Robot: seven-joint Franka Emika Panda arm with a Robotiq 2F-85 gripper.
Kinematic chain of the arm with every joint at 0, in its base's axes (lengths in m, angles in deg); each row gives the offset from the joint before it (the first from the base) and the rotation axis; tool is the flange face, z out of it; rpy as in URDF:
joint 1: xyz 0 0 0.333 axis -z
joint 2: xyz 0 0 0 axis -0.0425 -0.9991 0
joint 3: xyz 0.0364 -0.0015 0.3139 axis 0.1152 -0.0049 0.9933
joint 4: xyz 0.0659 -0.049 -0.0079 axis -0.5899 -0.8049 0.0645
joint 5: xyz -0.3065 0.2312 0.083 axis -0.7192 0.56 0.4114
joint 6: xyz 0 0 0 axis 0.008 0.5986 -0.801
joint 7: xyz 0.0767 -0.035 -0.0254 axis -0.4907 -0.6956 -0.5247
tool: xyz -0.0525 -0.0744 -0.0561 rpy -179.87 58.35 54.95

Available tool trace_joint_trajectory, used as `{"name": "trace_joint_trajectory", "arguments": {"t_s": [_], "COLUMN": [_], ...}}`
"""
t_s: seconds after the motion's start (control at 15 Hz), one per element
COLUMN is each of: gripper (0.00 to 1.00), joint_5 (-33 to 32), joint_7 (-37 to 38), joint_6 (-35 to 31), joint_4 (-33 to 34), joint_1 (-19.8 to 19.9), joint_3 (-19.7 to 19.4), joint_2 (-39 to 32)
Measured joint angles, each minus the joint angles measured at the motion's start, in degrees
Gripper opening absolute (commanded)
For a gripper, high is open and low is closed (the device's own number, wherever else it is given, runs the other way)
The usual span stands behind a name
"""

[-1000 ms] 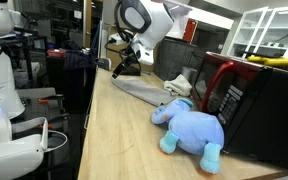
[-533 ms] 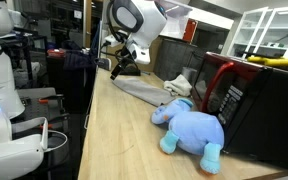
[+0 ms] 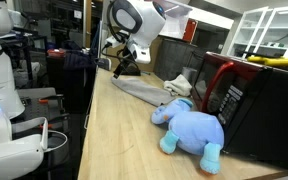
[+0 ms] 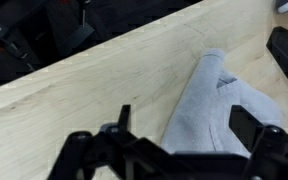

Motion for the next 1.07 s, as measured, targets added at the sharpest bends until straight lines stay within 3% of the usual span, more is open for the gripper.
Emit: {"name": "trace_joint_trajectory", "arguments": {"t_s": [0.6,1.07], "gripper": [1.0,1.0], "joint_5": [6.3,11.1], "joint_7": [-7.4,-10.0], "joint_6": [-11.3,-14.2], "joint_4": [-1.2,-3.1], "joint_1": [-5.5,-8.4], "joint_3": [4.5,7.3], "joint_2": [-0.1,-0.1]}}
